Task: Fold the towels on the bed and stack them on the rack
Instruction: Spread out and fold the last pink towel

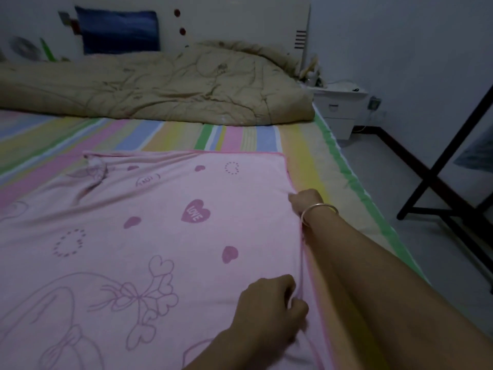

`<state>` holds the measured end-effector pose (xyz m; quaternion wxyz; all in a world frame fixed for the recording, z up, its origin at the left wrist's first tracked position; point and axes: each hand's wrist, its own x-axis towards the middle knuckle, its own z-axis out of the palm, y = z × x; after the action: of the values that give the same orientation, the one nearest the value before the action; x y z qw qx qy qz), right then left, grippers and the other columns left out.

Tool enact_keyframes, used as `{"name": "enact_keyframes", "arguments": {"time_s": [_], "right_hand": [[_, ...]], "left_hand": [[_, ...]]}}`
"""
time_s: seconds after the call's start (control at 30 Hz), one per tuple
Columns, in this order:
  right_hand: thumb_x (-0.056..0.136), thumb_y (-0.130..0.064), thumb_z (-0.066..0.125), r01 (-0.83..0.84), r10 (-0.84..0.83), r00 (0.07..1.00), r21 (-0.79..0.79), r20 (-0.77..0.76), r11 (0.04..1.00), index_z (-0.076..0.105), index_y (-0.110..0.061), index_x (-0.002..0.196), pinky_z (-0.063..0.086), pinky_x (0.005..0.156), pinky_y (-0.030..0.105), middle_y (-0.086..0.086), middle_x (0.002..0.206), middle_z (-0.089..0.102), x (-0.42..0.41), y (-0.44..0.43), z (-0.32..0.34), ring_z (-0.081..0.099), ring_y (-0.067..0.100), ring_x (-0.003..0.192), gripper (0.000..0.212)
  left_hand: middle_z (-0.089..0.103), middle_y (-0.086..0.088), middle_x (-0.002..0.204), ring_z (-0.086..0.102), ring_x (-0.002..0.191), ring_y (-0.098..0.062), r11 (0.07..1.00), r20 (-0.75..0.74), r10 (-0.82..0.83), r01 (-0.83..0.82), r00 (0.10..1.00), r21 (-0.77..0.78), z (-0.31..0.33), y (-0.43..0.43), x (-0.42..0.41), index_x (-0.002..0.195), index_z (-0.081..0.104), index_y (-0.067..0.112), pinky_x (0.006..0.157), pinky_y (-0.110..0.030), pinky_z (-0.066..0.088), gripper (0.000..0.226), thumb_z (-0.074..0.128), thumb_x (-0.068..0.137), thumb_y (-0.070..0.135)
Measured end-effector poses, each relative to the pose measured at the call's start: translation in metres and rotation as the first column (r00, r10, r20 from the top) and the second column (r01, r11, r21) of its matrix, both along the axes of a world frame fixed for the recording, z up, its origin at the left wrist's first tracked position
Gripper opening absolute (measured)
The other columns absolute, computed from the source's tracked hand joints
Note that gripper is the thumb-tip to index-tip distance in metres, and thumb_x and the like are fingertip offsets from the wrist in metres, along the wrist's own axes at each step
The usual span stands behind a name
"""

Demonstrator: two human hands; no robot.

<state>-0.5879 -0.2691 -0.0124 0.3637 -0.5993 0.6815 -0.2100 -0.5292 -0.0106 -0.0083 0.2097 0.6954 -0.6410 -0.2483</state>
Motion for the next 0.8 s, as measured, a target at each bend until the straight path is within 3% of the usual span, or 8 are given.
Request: {"name": "enact_keyframes", "arguments": {"time_s": [0.13, 0.27, 0.37, 0.43, 0.5, 0.67, 0.73, 0.8], "right_hand": [[0.085, -0.037, 0.066, 0.010, -0.020, 0.990, -0.069, -0.140, 0.998, 0.065, 0.002, 0.110, 0.044, 0.077, 0.029, 0.019, 0.118, 0.064, -0.006, 0.011, -0.007, 0.062, 0.035, 0.105, 0.046], [0.082, -0.040, 0.070, 0.015, -0.035, 0.975, -0.091, -0.222, 0.996, 0.064, 0.000, 0.113, 0.048, 0.082, 0.032, 0.019, 0.121, 0.063, -0.011, 0.029, -0.002, 0.061, 0.036, 0.110, 0.052], [0.083, -0.042, 0.067, -0.031, 0.017, 0.981, -0.071, -0.191, 0.997, 0.066, 0.003, 0.107, 0.048, 0.079, 0.032, 0.021, 0.113, 0.066, -0.020, 0.042, 0.000, 0.063, 0.036, 0.104, 0.052], [0.077, -0.046, 0.069, -0.064, 0.061, 0.994, -0.027, -0.091, 0.998, 0.068, 0.004, 0.092, 0.056, 0.078, 0.039, 0.022, 0.099, 0.070, -0.028, 0.050, -0.007, 0.068, 0.037, 0.089, 0.053], [0.072, -0.048, 0.070, -0.076, 0.076, 0.997, 0.002, -0.004, 0.997, 0.067, 0.004, 0.077, 0.058, 0.070, 0.048, 0.022, 0.082, 0.071, -0.035, 0.062, -0.017, 0.070, 0.036, 0.072, 0.053], [0.083, -0.043, 0.067, -0.119, 0.120, 0.992, -0.029, 0.027, 0.992, 0.051, -0.009, 0.057, 0.054, 0.052, 0.037, 0.011, 0.052, 0.056, -0.048, 0.124, -0.012, 0.058, 0.026, 0.046, 0.045], [0.084, -0.047, 0.064, -0.170, 0.169, 0.985, -0.051, -0.033, 0.984, 0.043, -0.013, 0.057, 0.045, 0.057, 0.030, 0.006, 0.053, 0.047, -0.052, 0.144, -0.014, 0.048, 0.023, 0.049, 0.048], [0.084, -0.051, 0.061, -0.193, 0.188, 0.979, -0.060, -0.078, 0.979, 0.046, -0.012, 0.059, 0.043, 0.063, 0.032, 0.009, 0.060, 0.050, -0.059, 0.166, -0.018, 0.051, 0.026, 0.061, 0.049]], "left_hand": [[0.065, 0.003, 0.074, 0.061, 0.076, -0.018, 0.999, 0.027, -0.038, 0.038, 0.999, -0.007, -0.012, 0.000, -0.004, 0.079, 0.047, 0.016, 0.072, -0.030, 0.048, 0.028, 0.041, 0.074, 0.043], [0.061, 0.014, 0.076, 0.053, 0.074, -0.007, 0.995, -0.018, -0.088, 0.087, 0.996, -0.046, -0.012, 0.012, -0.004, 0.090, 0.053, 0.031, 0.070, -0.027, 0.042, 0.025, 0.048, 0.086, 0.055], [0.063, 0.016, 0.083, 0.057, 0.075, -0.003, 0.990, -0.148, -0.031, 0.009, 0.989, -0.142, -0.007, 0.035, -0.003, 0.095, 0.052, 0.034, 0.072, -0.028, 0.048, 0.020, 0.044, 0.088, 0.050], [0.061, 0.012, 0.077, 0.056, 0.070, -0.007, 0.966, -0.158, 0.016, -0.056, 0.987, -0.252, -0.005, 0.055, -0.003, 0.088, 0.048, 0.032, 0.065, -0.027, 0.046, 0.013, 0.046, 0.086, 0.044], [0.059, 0.010, 0.072, 0.055, 0.066, -0.008, 0.950, -0.138, 0.014, -0.057, 0.990, -0.308, -0.004, 0.076, -0.002, 0.082, 0.045, 0.028, 0.059, -0.023, 0.041, 0.015, 0.050, 0.083, 0.042], [0.058, 0.017, 0.074, 0.054, 0.074, 0.000, 0.955, -0.002, -0.145, 0.139, 0.989, -0.264, -0.010, 0.126, -0.010, 0.087, 0.051, 0.028, 0.064, -0.012, 0.037, 0.029, 0.054, 0.079, 0.056], [0.057, 0.015, 0.080, 0.053, 0.078, -0.002, 0.947, 0.057, -0.179, 0.187, 0.982, -0.259, -0.012, 0.139, -0.014, 0.090, 0.054, 0.030, 0.066, -0.015, 0.037, 0.038, 0.054, 0.074, 0.064], [0.054, 0.013, 0.087, 0.050, 0.080, -0.003, 0.935, 0.136, -0.212, 0.242, 0.968, -0.260, -0.014, 0.151, -0.016, 0.094, 0.054, 0.031, 0.068, -0.021, 0.038, 0.044, 0.054, 0.071, 0.068]]}}
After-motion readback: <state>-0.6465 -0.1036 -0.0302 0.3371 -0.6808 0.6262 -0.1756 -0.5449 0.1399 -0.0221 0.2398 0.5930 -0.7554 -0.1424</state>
